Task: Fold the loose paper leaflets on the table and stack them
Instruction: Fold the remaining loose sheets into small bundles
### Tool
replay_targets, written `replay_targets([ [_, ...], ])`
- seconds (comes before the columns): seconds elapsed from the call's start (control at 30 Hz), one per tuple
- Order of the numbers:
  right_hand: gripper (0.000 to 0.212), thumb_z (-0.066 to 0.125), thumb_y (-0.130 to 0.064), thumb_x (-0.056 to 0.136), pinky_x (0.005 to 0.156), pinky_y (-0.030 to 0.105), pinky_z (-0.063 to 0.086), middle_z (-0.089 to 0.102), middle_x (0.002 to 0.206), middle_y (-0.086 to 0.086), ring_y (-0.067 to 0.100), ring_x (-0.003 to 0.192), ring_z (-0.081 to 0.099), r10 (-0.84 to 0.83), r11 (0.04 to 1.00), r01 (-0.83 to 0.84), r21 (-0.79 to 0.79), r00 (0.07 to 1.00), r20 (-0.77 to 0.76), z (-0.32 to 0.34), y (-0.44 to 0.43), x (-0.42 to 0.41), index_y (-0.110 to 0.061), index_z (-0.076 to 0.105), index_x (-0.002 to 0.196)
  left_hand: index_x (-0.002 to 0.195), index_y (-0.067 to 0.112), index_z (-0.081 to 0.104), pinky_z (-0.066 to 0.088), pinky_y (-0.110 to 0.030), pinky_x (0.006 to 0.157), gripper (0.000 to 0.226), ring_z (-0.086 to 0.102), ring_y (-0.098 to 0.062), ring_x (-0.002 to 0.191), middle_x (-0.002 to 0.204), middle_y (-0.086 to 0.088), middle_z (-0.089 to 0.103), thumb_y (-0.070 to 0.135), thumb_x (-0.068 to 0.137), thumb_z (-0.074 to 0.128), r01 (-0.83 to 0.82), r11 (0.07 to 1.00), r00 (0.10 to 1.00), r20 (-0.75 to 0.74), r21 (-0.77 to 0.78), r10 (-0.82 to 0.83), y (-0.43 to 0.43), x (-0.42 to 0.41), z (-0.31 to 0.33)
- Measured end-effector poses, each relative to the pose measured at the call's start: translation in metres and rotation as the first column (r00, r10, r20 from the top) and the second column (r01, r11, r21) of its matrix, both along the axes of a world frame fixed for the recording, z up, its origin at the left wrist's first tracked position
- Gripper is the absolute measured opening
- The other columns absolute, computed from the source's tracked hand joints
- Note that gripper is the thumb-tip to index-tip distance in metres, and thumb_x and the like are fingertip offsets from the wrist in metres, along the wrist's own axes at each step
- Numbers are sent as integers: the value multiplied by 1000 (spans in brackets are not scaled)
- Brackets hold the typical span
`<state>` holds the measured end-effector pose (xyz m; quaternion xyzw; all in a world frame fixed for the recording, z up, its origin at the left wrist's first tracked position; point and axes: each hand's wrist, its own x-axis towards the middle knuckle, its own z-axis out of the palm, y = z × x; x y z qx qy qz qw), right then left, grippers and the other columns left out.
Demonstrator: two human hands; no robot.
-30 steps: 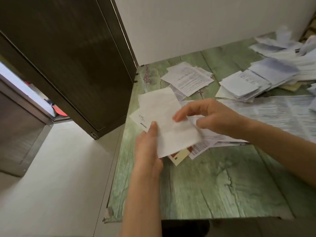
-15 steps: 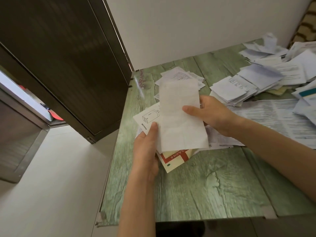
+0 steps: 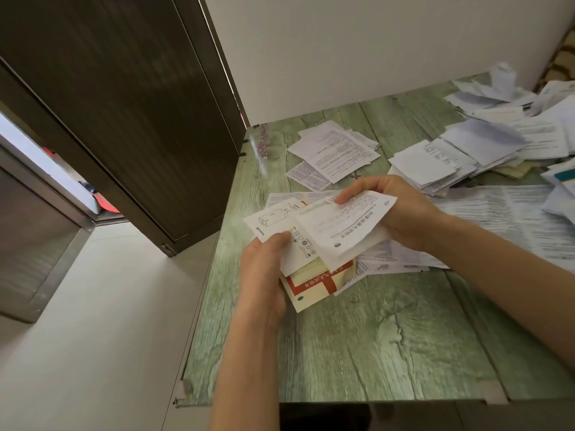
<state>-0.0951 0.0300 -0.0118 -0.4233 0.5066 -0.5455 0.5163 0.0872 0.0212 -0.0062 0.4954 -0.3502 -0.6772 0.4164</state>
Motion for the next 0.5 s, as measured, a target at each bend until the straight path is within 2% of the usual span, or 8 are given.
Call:
replay_targets([
  [0.1,33,48,3,91,62,21,55,71,90,-2,15,83,66,-42,997,34,-70,992,-120,5,2,1,-14,72,76,88,17,60,58,-43,72,17,71,-20,71,77,-3,74,4,92,50,-20,1000,1000,7,-5,20,0,0,0],
  [0.17,28,46,-12,91,70,21,52,70,100,1,16,87,63,-19,998,10,-56,987,-157,6,1,0,-12,74,87,86,18,60,57,-42,71,18,70,-20,72,78,-2,73,5,92,50,-38,999,999,5,-14,38,1,1,1],
  [0.23,38,40,-25,89,85,32,52,69,108,6,23,99,64,29,999,-31,-13,990,-136,5,0,-3,-10,74,98,85,20,59,57,-41,71,19,70,-18,71,73,2,73,5,93,50,-45,999,999,0,-30,45,1,1,2],
  [0.3,37,42,-29,94,89,37,52,71,106,6,25,101,65,62,998,-59,25,986,-156,4,1,-4,-11,73,100,85,21,58,57,-40,71,20,71,-16,69,70,5,73,4,93,50,-38,998,999,-13,-46,38,2,1,3],
  [0.37,17,58,-19,91,81,32,56,72,100,8,23,93,69,56,998,-55,9,977,-204,4,1,-4,-12,72,99,86,20,59,58,-38,69,20,71,-14,68,70,5,73,5,93,49,-24,998,1000,-10,-61,24,2,1,3],
  [0.43,22,65,-2,84,78,33,58,71,101,12,24,90,70,46,999,-51,-16,974,-221,3,2,-3,-14,69,102,87,19,59,58,-36,66,19,71,-13,67,71,5,73,5,94,49,-17,998,1000,-6,-66,17,2,1,3],
  [0.5,28,65,4,82,79,37,58,71,102,15,26,91,69,57,998,-65,-26,974,-219,2,3,-3,-14,66,103,87,19,59,59,-35,64,18,71,-14,66,71,4,74,5,94,49,-16,998,1000,-8,-65,16,3,1,3],
])
